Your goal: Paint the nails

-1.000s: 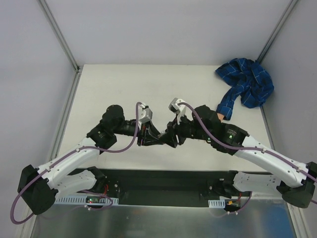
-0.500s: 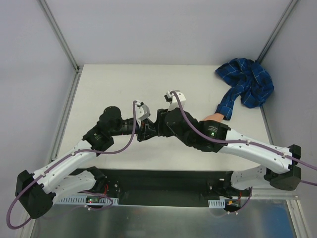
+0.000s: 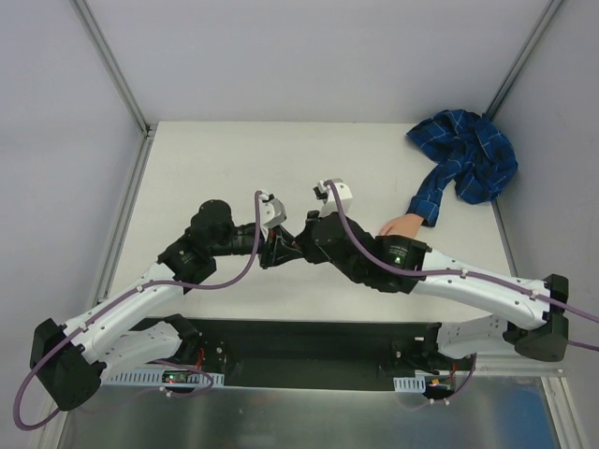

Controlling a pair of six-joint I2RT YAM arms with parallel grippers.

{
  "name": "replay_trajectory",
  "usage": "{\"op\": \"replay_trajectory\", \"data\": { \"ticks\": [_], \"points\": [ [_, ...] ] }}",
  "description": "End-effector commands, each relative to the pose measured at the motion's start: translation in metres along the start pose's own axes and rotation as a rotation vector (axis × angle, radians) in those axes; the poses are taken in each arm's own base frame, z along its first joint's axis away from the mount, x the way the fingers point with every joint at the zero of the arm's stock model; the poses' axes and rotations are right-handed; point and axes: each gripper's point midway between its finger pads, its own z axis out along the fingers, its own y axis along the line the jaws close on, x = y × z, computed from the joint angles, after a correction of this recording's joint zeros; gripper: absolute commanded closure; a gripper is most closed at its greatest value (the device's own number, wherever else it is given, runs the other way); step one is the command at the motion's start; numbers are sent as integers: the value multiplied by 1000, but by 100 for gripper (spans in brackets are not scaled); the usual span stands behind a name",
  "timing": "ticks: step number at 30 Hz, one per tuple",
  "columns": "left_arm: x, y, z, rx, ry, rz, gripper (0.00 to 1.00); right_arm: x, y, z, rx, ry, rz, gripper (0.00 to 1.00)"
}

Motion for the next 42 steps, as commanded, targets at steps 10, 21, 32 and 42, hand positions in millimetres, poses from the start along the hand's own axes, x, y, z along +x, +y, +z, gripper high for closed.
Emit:
{"op": "replay_trajectory", "data": {
  "ticks": [10,21,32,42],
  "points": [
    [-32,-97,-21,650,-11,37,100,43,40,-57,-924,12,-402,100],
    [-30,-82,-12,532,-18,33,100,16,13,-58,-564,23,-261,33],
    [-29,-22,2,129,-20,33,100,-18,-24,-52,78,-124,43,35],
    [-30,-13,2,68,-27,17,100,-28,-13,-36,168,-168,81,36]
  ]
}}
